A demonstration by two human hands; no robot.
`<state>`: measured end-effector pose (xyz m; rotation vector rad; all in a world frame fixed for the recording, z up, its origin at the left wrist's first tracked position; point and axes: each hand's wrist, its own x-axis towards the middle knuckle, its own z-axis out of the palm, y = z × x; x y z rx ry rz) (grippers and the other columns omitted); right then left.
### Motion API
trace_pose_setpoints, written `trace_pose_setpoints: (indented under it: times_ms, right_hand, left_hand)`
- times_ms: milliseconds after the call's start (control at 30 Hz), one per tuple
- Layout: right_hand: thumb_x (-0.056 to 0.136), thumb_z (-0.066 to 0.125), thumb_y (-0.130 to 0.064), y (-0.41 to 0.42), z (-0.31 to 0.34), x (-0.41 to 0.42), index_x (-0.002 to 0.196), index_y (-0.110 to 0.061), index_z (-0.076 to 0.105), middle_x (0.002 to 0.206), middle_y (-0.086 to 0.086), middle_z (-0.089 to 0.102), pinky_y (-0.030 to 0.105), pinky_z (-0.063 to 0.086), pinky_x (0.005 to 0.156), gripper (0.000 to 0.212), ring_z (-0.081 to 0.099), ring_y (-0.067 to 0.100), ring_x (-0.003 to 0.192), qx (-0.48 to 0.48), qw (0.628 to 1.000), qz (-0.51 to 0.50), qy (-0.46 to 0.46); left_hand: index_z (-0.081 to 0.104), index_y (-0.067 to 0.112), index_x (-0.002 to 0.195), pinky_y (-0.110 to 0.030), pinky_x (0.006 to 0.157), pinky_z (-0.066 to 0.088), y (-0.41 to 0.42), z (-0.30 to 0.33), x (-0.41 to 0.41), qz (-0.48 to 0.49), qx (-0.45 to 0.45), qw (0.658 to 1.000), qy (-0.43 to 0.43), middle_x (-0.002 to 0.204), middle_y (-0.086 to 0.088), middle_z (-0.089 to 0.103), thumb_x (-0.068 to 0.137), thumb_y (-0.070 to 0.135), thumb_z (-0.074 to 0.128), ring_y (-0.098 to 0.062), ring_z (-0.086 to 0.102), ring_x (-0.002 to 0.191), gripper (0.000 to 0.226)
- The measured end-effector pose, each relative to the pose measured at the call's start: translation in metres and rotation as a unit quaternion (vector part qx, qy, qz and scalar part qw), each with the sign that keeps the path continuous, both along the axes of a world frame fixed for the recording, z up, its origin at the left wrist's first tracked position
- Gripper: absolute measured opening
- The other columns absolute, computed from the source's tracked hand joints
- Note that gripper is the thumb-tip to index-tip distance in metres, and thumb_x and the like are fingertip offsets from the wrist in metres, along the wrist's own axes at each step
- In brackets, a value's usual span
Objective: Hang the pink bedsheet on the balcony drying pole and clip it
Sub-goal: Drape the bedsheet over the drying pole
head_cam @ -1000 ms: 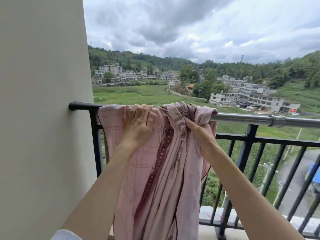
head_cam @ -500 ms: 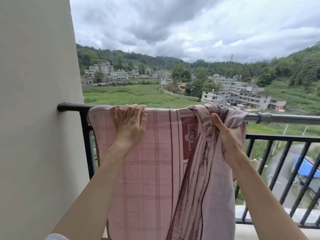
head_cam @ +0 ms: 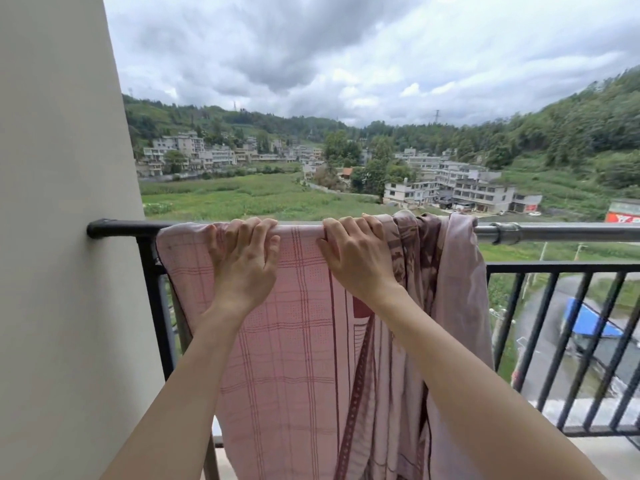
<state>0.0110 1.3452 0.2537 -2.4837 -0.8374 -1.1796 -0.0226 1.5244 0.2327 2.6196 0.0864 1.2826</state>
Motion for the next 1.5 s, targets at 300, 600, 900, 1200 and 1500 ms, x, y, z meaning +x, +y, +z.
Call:
trace_pose_setpoints:
  times_ms: [300,600,900,1200,1500]
  right_hand:
    - [0.080,0.060,-0.052,-0.114,0.001,0.027,0.102,-0.006,0.060,0.092,0.012,0.067,0.044,0.040,0.096,0.051,0.061,0.032,0.091,-0.032,0.991,-0.132,-0.020]
    - [0.081,0.064,-0.028,-0.088,0.002,0.024,0.121,-0.005,0.053,0.110,0.011,0.062,0.034,0.032,0.100,0.047,0.054,0.028,0.106,-0.012,0.998,-0.051,0.031]
    - [0.082,0.066,-0.027,-0.130,-0.002,0.039,0.116,-0.004,0.057,0.102,0.011,0.065,0.039,0.048,0.091,0.043,0.060,0.030,0.098,-0.034,0.998,-0.004,-0.052]
    - [0.093,0.034,-0.046,-0.168,-0.010,0.040,0.129,-0.017,0.053,0.138,0.001,0.052,0.045,0.007,0.115,0.050,0.040,0.022,0.134,-0.053,0.991,-0.101,-0.067]
    - [0.068,0.063,-0.063,-0.185,-0.036,0.011,0.149,-0.018,0.006,0.158,0.007,0.007,0.041,0.005,0.115,0.109,0.002,0.021,0.145,0.336,0.934,-0.077,0.095]
  left_hand:
    - [0.050,0.018,0.116,-0.049,0.109,0.013,-0.008,0.002,0.002,0.039,0.009,0.999,-0.028,0.115,-0.001,0.052,0.092,0.034,0.023,-0.023,0.038,0.114,0.040]
    - [0.053,0.014,0.122,-0.050,0.110,-0.016,-0.078,0.017,0.008,0.039,-0.019,0.998,-0.043,0.132,-0.004,0.049,0.094,0.024,0.036,-0.026,0.025,0.138,0.034]
    - [0.060,0.020,0.107,-0.037,0.084,0.023,-0.143,0.015,0.040,-0.002,0.100,0.995,-0.026,0.099,0.002,0.065,0.095,0.046,0.017,-0.023,0.056,0.094,0.052]
    - [0.061,0.019,0.102,-0.037,0.087,0.023,-0.143,0.014,0.042,-0.012,0.083,0.996,-0.037,0.096,0.001,0.064,0.094,0.046,0.021,-0.025,0.056,0.093,0.049]
    - [0.060,0.013,0.098,-0.039,0.090,0.020,-0.148,0.011,0.041,0.001,0.059,0.998,-0.025,0.096,-0.006,0.063,0.092,0.045,0.018,-0.028,0.053,0.094,0.053]
